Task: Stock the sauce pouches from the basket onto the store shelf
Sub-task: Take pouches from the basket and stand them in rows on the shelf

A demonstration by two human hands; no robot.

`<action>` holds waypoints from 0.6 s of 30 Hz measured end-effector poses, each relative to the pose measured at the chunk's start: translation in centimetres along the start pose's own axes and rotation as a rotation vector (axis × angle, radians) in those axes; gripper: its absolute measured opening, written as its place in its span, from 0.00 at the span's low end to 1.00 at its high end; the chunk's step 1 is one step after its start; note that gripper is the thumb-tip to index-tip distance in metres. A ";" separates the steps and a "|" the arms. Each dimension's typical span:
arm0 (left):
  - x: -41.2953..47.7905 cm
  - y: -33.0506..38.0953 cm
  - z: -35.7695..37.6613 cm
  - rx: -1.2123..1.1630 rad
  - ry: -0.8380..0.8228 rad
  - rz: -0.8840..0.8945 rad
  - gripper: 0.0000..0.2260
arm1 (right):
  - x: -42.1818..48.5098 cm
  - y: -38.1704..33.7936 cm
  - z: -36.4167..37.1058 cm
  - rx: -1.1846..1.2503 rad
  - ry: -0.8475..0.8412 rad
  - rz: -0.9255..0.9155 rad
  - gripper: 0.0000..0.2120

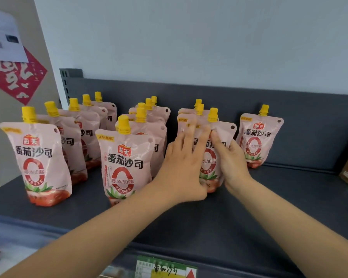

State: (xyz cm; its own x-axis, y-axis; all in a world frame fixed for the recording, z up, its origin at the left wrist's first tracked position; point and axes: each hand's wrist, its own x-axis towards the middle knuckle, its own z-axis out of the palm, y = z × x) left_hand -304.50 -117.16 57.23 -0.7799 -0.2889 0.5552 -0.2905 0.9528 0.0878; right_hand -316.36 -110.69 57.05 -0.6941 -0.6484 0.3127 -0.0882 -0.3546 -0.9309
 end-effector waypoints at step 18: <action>1.2 -0.2 1.2 0.195 0.043 -0.128 0.57 | 2.3 0.7 -3.3 -0.549 -0.430 -0.006 0.35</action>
State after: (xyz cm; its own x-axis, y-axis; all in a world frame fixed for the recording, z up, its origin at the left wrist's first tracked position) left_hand -306.05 -117.86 56.87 -0.7067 -0.3982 0.5849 -0.4903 0.8716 0.0010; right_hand -320.43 -110.20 56.52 -0.3579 -0.8969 0.2599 -0.5186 -0.0405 -0.8541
